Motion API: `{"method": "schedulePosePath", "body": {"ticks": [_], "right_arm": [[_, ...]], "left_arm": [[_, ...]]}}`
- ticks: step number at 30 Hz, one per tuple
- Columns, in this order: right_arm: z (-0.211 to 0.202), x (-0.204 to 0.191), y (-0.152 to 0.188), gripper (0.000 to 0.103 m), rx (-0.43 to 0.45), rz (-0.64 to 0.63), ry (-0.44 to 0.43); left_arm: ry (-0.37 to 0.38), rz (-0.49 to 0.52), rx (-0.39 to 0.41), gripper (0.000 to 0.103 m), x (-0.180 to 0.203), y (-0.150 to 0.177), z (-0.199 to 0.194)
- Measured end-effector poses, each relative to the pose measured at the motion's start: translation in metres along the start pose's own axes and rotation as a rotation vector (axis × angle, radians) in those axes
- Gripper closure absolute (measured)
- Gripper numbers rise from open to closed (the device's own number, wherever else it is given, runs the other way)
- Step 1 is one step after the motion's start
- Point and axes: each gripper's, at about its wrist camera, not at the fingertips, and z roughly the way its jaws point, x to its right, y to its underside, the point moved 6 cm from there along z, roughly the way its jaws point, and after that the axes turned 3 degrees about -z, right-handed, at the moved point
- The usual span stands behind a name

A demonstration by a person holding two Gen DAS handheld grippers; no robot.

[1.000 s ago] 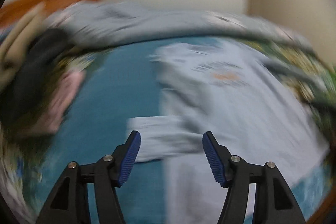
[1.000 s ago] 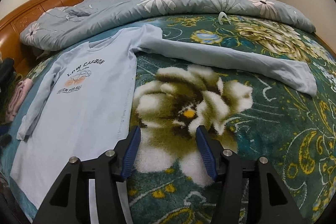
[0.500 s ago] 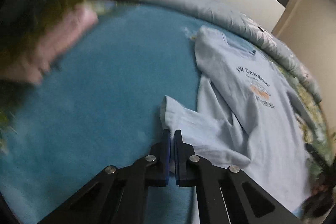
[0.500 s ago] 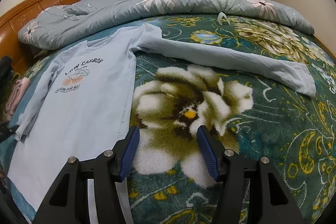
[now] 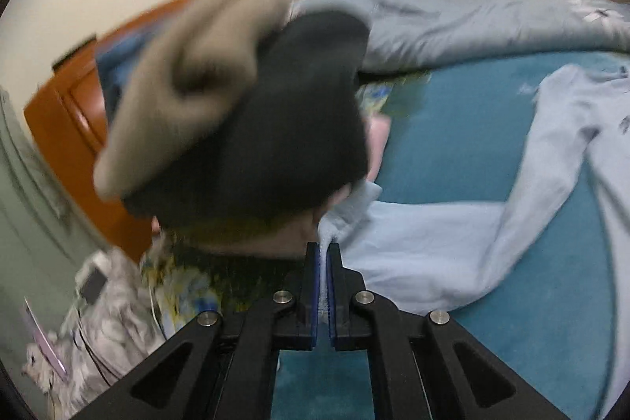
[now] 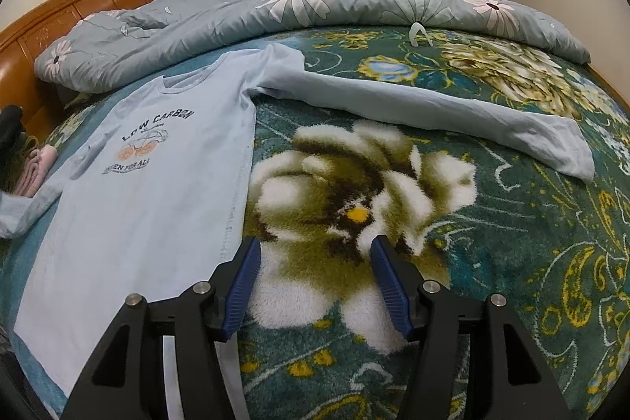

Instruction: Fold clothes

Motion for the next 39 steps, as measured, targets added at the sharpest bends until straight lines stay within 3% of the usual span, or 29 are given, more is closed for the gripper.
{"method": "schedulePosePath", "body": {"ticks": [3, 5, 7, 9, 10, 13, 18, 23, 29, 35, 37, 39], "right_arm": [[-0.001, 0.000, -0.001, 0.043, 0.000, 0.005, -0.007], [-0.003, 0.000, 0.000, 0.043, -0.001, 0.008, -0.013], [-0.007, -0.002, 0.001, 0.043, -0.003, 0.012, -0.022], [-0.014, -0.002, 0.007, 0.043, -0.004, 0.030, -0.045], [-0.018, -0.002, 0.011, 0.043, -0.004, 0.043, -0.060], [-0.032, -0.003, 0.025, 0.043, -0.007, 0.072, -0.089], [-0.048, -0.011, 0.045, 0.043, -0.014, 0.112, -0.115], [-0.059, -0.031, 0.065, 0.043, -0.026, 0.104, -0.150], [-0.073, -0.033, 0.088, 0.043, -0.057, 0.196, -0.242], [-0.080, -0.030, 0.096, 0.044, -0.055, 0.297, -0.320], [-0.076, -0.028, 0.095, 0.052, -0.064, 0.350, -0.369], [-0.073, -0.025, 0.094, 0.074, -0.073, 0.403, -0.417]], "left_arm": [[0.058, -0.048, -0.066, 0.096, -0.004, 0.007, 0.020], [0.176, -0.120, -0.104, 0.096, -0.007, 0.012, 0.022], [0.290, -0.191, -0.140, 0.089, -0.014, 0.017, 0.020], [0.362, -0.267, -0.177, 0.068, -0.025, 0.026, 0.014], [0.407, -0.315, -0.185, 0.063, -0.032, 0.031, 0.008], [0.586, -0.392, -0.204, 0.063, -0.039, 0.042, -0.015], [0.882, -0.297, -0.253, 0.062, 0.015, 0.049, -0.060], [1.009, -0.207, -0.364, 0.062, 0.074, 0.069, -0.083], [1.115, -0.153, -0.435, 0.062, 0.103, 0.091, -0.105], [1.233, -0.256, -0.510, 0.065, 0.099, 0.094, -0.099], [1.277, -0.307, -0.533, 0.065, 0.100, 0.092, -0.095], [1.313, -0.340, -0.555, 0.066, 0.102, 0.093, -0.094]]}}
